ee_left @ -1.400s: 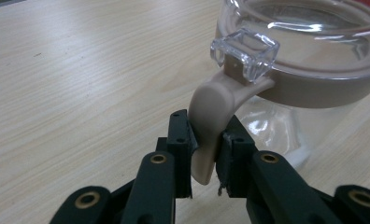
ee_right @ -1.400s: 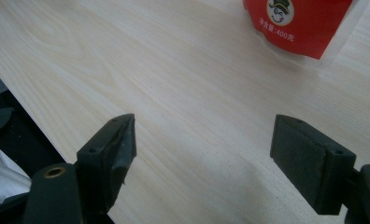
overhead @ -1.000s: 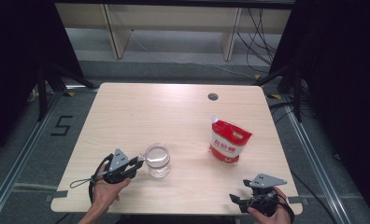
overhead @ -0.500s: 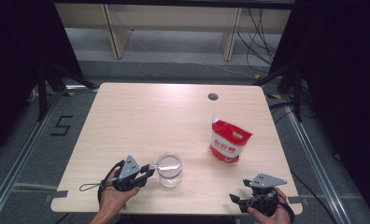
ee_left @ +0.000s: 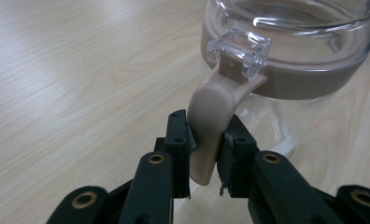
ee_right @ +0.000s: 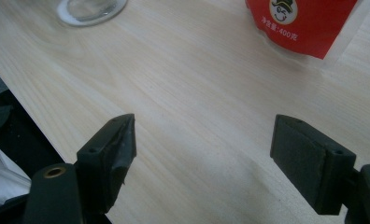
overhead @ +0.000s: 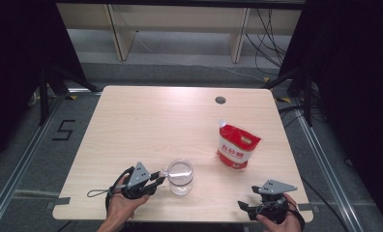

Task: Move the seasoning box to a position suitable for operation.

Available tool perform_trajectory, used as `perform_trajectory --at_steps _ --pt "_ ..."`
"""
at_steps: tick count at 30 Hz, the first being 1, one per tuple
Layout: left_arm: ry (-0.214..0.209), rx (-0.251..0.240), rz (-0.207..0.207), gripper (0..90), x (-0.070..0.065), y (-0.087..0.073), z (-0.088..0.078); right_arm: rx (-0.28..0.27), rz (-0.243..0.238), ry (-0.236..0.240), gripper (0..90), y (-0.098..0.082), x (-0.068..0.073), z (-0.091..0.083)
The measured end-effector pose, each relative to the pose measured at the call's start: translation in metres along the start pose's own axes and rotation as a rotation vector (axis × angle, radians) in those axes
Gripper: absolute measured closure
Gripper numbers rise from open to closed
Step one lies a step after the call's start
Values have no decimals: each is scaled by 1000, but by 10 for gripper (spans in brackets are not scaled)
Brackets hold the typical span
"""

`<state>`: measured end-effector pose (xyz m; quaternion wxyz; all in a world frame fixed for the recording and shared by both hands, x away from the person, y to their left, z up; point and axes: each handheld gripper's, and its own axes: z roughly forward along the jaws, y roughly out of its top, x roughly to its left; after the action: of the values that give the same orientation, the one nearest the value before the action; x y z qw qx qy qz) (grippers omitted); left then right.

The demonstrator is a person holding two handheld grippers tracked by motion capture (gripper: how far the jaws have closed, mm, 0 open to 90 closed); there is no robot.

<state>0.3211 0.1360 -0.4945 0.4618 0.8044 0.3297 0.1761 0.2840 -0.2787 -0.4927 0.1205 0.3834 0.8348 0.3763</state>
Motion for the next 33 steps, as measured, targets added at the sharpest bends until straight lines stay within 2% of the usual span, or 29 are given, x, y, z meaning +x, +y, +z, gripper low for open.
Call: perform_trajectory --at_steps 2,3,5,6,7,8,9,10,11,12,13,14,16,17,21,22,25,26,27,29,30,31,33 --pt "-5 -4 12 753 0 0 1 7 12 3 236 0 0 -1" --pt "-2 -5 17 753 1 1 2 4 18 -11 236 -1 0 -1" --pt "1 -2 14 753 0 1 2 11 -2 30 236 0 -2 -1" --pt "0 -1 24 753 1 1 2 11 -2 30 236 0 -2 -1" --pt "-7 -9 32 753 1 1 3 13 16 22 236 -1 -1 -1" --pt "-13 -9 8 752 -1 1 3 14 42 -2 236 -1 3 -2" --pt "-21 -14 11 752 -1 1 5 4 14 -11 236 -1 1 -2" --pt "-23 -22 -4 752 -4 2 6 13 22 -2 237 -1 3 -2" --pt "-25 -20 17 752 -3 2 7 4 -16 11 237 0 1 0" --pt "-20 -15 33 752 -3 4 7 9 -8 -6 237 0 2 -1" --pt "-26 -20 1 752 -5 4 9 16 -6 -1 237 0 3 0" --pt "-22 -16 2 752 -5 4 9 16 -6 -1 237 0 3 0" --pt "-35 -18 29 751 -5 6 11 22 -6 2 237 0 3 0" --pt "-33 -14 6 751 -7 6 12 18 -14 -3 237 0 3 0" --pt "-42 -21 28 749 -8 7 14 19 -14 -3 237 0 3 1" --pt "-50 -25 4 748 -9 6 15 19 -12 -2 237 0 3 1" --pt "-67 -39 -3 733 -6 5 16 24 -5 -1 237 0 5 1" --pt "-74 -32 8 719 -5 6 15 23 -13 -4 237 0 5 2" --pt "-78 -29 -24 686 -6 5 15 23 -12 -4 237 0 5 2" --pt "-77 -25 -24 592 -7 5 14 19 -20 5 237 0 4 2" --pt "-81 -24 -26 573 -7 5 13 18 -24 7 237 0 4 2" --pt "-86 -21 -26 538 -8 5 12 15 -36 -4 237 0 3 2" --pt "-93 -15 -33 441 -8 5 9 20 -29 5 237 0 3 2"
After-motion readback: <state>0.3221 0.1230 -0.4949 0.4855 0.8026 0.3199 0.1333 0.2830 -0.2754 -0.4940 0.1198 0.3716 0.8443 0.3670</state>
